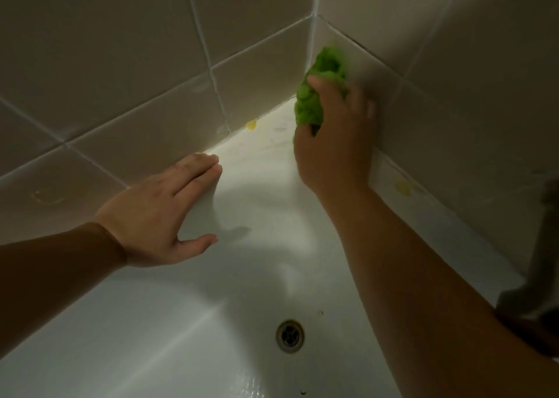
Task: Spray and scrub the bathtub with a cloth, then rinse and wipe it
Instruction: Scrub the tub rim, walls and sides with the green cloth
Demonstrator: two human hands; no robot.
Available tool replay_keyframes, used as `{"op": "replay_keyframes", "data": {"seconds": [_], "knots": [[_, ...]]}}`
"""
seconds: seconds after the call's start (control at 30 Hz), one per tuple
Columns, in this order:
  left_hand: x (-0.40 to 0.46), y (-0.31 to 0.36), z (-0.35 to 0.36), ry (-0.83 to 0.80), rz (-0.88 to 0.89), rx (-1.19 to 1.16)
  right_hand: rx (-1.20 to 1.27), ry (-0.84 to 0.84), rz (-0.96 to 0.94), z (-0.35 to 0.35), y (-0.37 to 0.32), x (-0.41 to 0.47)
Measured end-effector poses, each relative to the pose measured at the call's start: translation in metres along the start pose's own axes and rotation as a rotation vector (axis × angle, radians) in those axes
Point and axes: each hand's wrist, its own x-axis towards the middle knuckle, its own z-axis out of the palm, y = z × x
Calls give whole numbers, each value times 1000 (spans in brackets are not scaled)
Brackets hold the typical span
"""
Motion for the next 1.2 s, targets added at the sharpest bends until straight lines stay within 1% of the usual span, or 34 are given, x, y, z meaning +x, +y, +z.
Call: {"op": "replay_keyframes", "data": {"seconds": [0.07, 0.1, 0.23, 0.33, 0.4, 0.53, 0.6, 0.7, 0.77, 0.83, 0.9, 1.03, 1.1, 1.13, 1.2], "knots": [[0, 0, 0, -2, -4, -4, 17, -98, 1, 11, 2, 2], [0, 0, 0, 0, -5, -3, 38, -117, -9, 18, 2, 1], [3, 0, -1, 4, 9, 5, 187, -91, 61, 40, -15, -4], [5, 0, -2, 8, 15, 10, 134, -67, -36, 55, -37, -31], [7, 1, -2, 13, 22, 7, 33, -56, -60, 68, -48, -44], [7, 1, -2, 13, 27, 4, -101, -11, -19, 74, -41, -23], [7, 1, -1, 20, 31, 3, -141, -28, 37, 71, -25, 3], [7, 1, 1, 21, 16, -5, -120, -94, 119, 62, -18, 20], [8, 1, 2, 23, 11, -11, -85, -124, 69, 59, -27, 6], [9, 2, 3, 15, 6, -5, -66, -136, -42, 60, -34, -16], [10, 2, 1, 23, 7, 0, -69, -111, -84, 61, -31, -17], [11, 1, 1, 29, 16, 5, -104, -83, 57, 62, -21, 11], [11, 2, 2, 35, 13, 13, -93, -53, 89, 63, -29, 5], [13, 2, 3, 35, 15, 12, -83, -36, 78, 64, -34, -3], [15, 2, 3, 36, 13, 5, -52, -35, -19, 64, -40, -22]]}}
